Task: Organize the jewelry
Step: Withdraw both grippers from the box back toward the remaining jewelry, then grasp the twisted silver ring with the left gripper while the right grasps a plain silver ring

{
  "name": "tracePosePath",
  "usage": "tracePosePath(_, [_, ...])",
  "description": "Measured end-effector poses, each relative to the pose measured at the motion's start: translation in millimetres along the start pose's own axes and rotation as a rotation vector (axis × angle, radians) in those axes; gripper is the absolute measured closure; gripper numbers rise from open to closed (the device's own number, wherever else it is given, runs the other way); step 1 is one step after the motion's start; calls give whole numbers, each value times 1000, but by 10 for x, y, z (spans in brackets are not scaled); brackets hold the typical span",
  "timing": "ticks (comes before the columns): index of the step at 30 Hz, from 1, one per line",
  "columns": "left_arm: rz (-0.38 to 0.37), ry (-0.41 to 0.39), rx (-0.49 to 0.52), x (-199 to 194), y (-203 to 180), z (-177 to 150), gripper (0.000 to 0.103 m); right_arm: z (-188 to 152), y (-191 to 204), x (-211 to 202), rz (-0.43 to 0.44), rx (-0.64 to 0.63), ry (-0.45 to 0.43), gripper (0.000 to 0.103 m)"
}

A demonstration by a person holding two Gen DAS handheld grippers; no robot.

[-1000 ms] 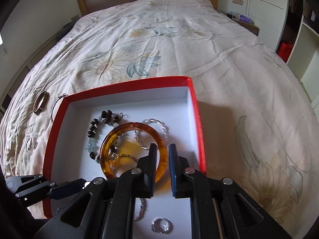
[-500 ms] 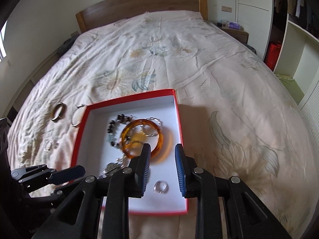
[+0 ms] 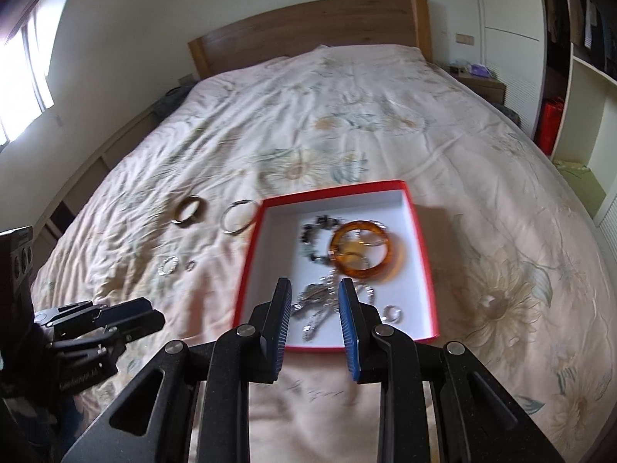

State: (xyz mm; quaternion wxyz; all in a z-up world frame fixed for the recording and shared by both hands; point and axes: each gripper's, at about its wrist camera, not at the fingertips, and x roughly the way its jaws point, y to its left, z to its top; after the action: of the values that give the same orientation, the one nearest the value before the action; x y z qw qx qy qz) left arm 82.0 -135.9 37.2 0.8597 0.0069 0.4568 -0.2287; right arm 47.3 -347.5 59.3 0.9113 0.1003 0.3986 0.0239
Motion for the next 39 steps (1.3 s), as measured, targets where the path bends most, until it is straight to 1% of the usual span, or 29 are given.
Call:
tracePosePath(4, [55,-4,-26,-185,278,-150,77,-60,216,-47,37,-24,-3,78])
tracePosePath(9, [94,-4,-74,-311,616,-287,77,-93,536,-8,89,-81,7,78])
tracePosePath(13, [127,-19,-117,-358,871,-368,77,-109,757,68,124,-133,23,78])
tracePosePath(17, [143,-14,-159,-309,1098,-418,77,-118,932,230,147,-181,51,78])
tracePosePath(21, [137,6,-184,-192,1303,-429,77,-103,1065,446,172,-221,87,78])
tracePosePath(25, [117,24,-188,-10,1433,-337,77,-70,1190,758,193,-265,136,78])
tracePosePath(32, [99,49,-207,428,1674,-37,77,50,1320,1283,220,-294,201,78])
tracePosePath(39, [85,78,-197,897,1835,248,77,130,1435,1736,244,-305,251,78])
